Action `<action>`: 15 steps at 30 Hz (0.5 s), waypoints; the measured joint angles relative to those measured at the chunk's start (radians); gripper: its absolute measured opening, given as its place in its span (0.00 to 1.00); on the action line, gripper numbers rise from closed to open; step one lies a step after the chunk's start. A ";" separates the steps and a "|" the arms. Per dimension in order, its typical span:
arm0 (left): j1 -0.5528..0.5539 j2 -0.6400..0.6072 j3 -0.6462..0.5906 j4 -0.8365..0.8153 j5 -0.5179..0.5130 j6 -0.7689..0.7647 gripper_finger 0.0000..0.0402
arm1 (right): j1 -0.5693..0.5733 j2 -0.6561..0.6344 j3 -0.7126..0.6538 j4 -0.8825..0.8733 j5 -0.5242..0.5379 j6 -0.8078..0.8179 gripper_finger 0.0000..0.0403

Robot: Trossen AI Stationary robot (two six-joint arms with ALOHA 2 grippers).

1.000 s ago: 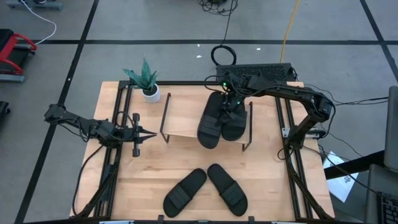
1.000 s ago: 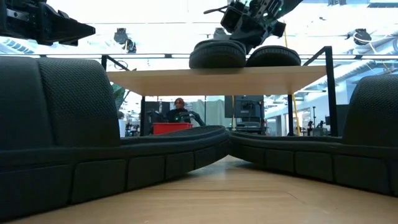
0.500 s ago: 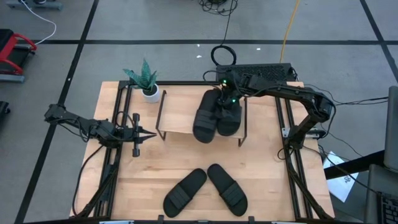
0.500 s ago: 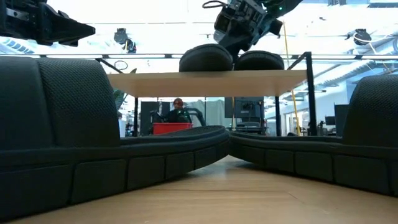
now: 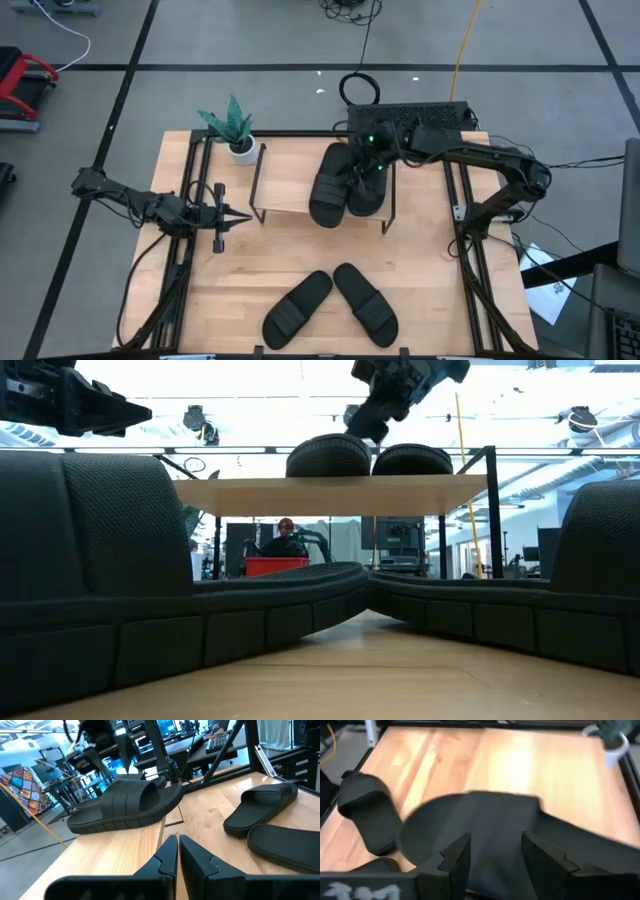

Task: Pick and place slides into the shelf
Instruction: Put the top left black slide on the shelf

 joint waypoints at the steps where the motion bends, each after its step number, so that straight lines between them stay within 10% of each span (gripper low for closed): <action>1: 0.000 0.000 0.000 0.000 0.000 0.000 0.06 | 0.025 -0.003 0.000 0.005 0.020 -0.007 0.41; 7: 0.000 0.000 0.000 -0.006 0.000 0.000 0.06 | 0.193 -0.009 0.000 0.012 0.203 -0.059 0.37; 15: 0.000 0.000 0.000 -0.009 0.000 -0.001 0.06 | 0.392 -0.009 -0.024 0.098 0.753 -0.075 0.32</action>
